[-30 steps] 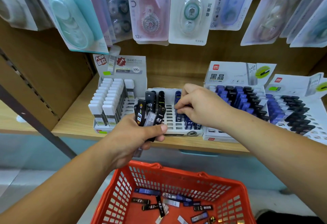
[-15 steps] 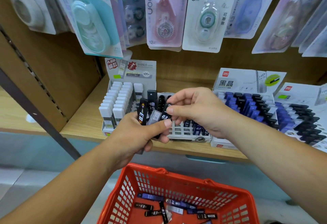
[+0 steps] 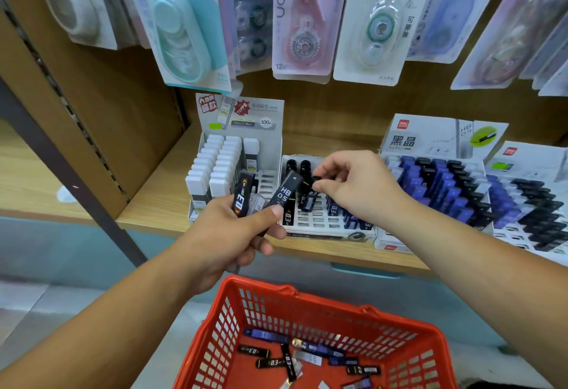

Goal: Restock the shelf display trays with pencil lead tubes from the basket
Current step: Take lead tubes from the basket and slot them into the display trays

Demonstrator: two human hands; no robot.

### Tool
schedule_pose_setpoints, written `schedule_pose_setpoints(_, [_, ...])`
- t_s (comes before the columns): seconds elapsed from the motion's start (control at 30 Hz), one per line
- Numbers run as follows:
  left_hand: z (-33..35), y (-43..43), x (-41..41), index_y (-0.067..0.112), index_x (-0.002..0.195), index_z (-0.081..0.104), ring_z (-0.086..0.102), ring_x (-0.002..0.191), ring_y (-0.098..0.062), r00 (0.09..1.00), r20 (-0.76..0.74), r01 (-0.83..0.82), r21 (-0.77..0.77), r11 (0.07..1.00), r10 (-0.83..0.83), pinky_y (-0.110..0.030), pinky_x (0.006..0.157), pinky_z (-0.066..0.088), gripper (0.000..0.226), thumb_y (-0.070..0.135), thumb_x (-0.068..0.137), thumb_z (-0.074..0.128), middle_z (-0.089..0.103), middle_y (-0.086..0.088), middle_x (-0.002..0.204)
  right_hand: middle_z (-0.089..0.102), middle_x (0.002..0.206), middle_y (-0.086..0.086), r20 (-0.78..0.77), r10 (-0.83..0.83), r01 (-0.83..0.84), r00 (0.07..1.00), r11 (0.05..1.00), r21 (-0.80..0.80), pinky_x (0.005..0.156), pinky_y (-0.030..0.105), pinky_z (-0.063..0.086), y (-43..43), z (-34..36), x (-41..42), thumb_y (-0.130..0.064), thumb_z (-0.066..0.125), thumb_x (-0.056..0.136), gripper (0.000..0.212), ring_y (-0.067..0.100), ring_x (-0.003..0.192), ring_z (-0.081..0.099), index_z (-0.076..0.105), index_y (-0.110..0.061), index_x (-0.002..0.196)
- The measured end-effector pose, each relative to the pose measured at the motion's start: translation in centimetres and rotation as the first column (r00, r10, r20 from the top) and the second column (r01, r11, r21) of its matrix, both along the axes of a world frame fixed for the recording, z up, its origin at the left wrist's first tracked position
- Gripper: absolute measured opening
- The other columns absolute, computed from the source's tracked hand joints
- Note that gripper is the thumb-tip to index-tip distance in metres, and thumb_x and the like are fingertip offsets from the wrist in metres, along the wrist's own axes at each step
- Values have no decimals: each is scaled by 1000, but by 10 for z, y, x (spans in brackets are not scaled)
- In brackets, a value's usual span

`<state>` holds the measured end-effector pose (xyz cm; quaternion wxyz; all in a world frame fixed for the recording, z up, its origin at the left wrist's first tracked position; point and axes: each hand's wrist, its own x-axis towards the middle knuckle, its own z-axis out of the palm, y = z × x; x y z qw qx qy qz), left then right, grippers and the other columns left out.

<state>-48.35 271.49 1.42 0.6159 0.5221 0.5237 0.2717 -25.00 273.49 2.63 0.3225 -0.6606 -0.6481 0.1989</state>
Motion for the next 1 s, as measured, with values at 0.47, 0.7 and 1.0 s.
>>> schedule_pose_setpoints(0.47, [0,1,0,12,104,69,36,41,-11,999,37,-10,-5,1000,11,-16,41,23,21,31,98,70,80,-10,97,68,83,-18,251,95,-79,963,994,-73,80,38,56,-1,5,-15,-29,78,90,5,7,75,63,77,-32,88])
schedule_pose_setpoints(0.7, [5,-1,17,8,109,67,37,44,-13,996,84,33,28,999,-35,-18,45,23,32,36,96,73,75,-6,81,73,76,6,-506,93,-188,857,972,-140,53,36,46,-17,31,-2,7,62,93,31,15,59,61,76,-16,109])
schedule_pose_setpoints(1.0, [14,-12,92,14,98,65,44,38,-12,995,70,59,110,992,-67,-18,43,25,26,40,98,69,73,-10,72,75,76,16,-545,-139,152,827,988,-22,60,33,62,-54,54,77,3,78,87,23,24,64,73,67,-4,106])
